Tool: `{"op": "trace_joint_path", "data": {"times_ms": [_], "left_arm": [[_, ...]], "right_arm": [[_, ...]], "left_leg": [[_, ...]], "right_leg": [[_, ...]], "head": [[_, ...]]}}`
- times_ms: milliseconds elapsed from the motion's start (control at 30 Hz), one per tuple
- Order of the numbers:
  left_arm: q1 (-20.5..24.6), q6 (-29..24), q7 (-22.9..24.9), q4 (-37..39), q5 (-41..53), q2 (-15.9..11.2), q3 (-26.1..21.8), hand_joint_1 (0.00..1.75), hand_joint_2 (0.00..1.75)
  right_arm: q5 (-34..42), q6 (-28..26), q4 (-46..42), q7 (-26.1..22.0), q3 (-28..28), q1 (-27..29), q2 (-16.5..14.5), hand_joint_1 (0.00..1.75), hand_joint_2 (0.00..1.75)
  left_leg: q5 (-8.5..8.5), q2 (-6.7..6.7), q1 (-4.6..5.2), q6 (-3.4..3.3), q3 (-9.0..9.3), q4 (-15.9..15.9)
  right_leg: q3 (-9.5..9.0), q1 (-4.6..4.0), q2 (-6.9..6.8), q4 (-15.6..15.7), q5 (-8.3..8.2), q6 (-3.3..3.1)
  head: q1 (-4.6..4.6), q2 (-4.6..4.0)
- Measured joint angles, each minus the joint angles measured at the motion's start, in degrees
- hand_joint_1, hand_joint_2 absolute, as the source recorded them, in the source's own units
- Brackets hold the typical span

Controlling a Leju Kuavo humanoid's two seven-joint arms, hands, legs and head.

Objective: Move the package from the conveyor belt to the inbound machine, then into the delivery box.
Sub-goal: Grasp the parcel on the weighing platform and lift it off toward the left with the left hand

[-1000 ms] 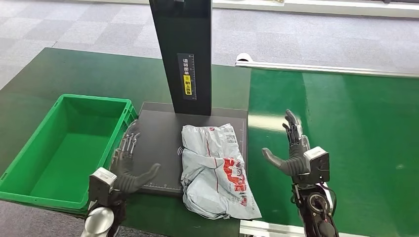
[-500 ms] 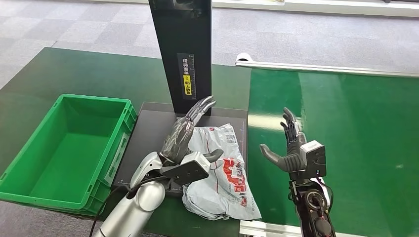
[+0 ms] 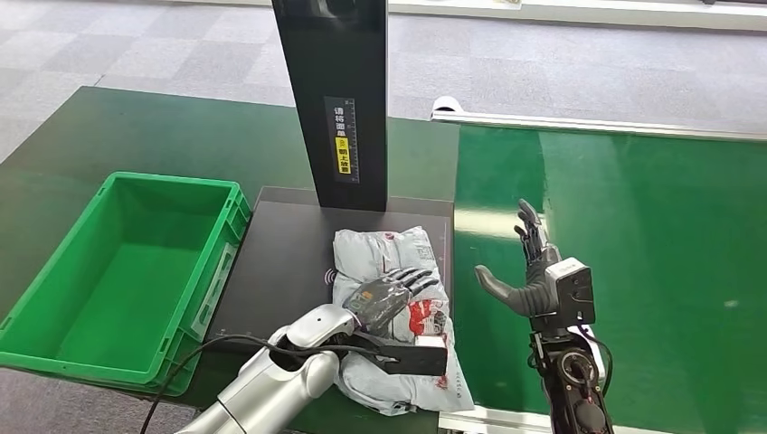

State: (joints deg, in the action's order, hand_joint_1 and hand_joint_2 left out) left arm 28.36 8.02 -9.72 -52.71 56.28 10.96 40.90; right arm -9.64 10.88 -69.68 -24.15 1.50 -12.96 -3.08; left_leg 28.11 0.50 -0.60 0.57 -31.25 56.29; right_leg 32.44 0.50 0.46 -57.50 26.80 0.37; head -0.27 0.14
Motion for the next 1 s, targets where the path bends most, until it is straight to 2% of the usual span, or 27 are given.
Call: {"op": "trace_joint_path", "data": {"times_ms": [233,367,500,533,633,667,833,967,1000], "left_arm": [[2.1,1.1,0.4,4.3,0.8,0.5,1.4,0.00,1.75],[2.5,2.4,2.2,5.4,3.1,0.6,1.8,0.00,1.75],[2.6,3.2,1.9,6.5,4.1,0.5,1.8,0.01,1.75],[2.6,3.3,1.8,6.8,4.4,0.4,1.8,0.14,1.75],[2.6,3.0,1.6,7.8,5.1,0.3,1.8,1.41,1.75],[2.4,2.5,1.3,8.0,5.2,0.2,1.8,1.71,1.75],[0.2,-2.6,-1.6,7.3,5.9,-1.4,1.6,1.75,1.75],[-1.7,-7.8,-4.1,5.0,8.4,-3.1,1.4,1.75,0.00],[-2.3,-9.6,-4.8,4.2,9.4,-3.6,1.4,1.75,0.00]], "right_arm": [[-0.1,0.0,0.0,0.0,-0.4,0.1,-0.3,0.00,1.75],[-0.3,-0.1,-0.4,0.1,-0.8,0.9,-0.3,0.00,1.75],[-0.4,-0.1,-1.8,0.5,-1.4,2.4,-0.4,0.00,1.75],[-0.4,-0.1,-2.1,0.5,-1.6,2.8,-0.4,0.00,1.75],[-0.3,-0.1,-3.0,0.7,-1.8,3.6,-0.4,0.00,1.75],[-0.2,-0.1,-3.2,0.8,-1.9,3.9,-0.4,0.00,1.75],[0.3,0.0,-5.2,1.0,-2.3,6.2,-0.3,0.00,1.75],[0.8,0.3,-6.5,1.0,-2.6,7.3,-0.1,0.00,1.75],[1.0,0.6,-6.8,1.0,-2.7,7.4,0.0,0.00,1.75]], "left_leg": [[0.00,0.03,0.00,0.00,0.04,0.0],[0.00,0.04,0.00,-0.01,0.17,0.0],[0.02,0.06,0.00,-0.01,0.25,0.0],[0.03,0.06,0.00,-0.01,0.29,0.0],[0.07,0.07,0.00,-0.02,0.48,-0.1],[0.08,0.08,0.00,-0.02,0.56,-0.1],[0.12,0.05,0.00,-0.04,0.81,-0.1],[0.10,0.00,0.00,-0.03,0.88,-0.1],[0.09,-0.01,0.00,-0.02,0.89,-0.1]], "right_leg": [[-0.08,0.00,-0.01,0.0,0.00,0.00],[-0.24,0.00,-0.01,0.0,0.00,0.00],[-0.38,0.00,-0.02,0.0,0.02,0.00],[-0.45,0.00,-0.03,0.0,0.03,0.00],[-0.68,0.00,-0.03,0.0,0.07,0.00],[-0.75,0.00,-0.04,0.0,0.08,0.01],[-1.00,0.00,-0.03,0.0,0.10,0.02],[-1.02,-0.01,-0.02,0.0,0.09,0.01],[-1.01,-0.01,-0.01,0.0,0.08,0.01]], "head": [[0.01,0.00],[0.01,-0.01],[0.01,-0.01],[0.01,-0.01],[0.01,0.00],[0.01,-0.01],[0.02,0.00],[0.02,0.00],[0.02,0.00]]}}
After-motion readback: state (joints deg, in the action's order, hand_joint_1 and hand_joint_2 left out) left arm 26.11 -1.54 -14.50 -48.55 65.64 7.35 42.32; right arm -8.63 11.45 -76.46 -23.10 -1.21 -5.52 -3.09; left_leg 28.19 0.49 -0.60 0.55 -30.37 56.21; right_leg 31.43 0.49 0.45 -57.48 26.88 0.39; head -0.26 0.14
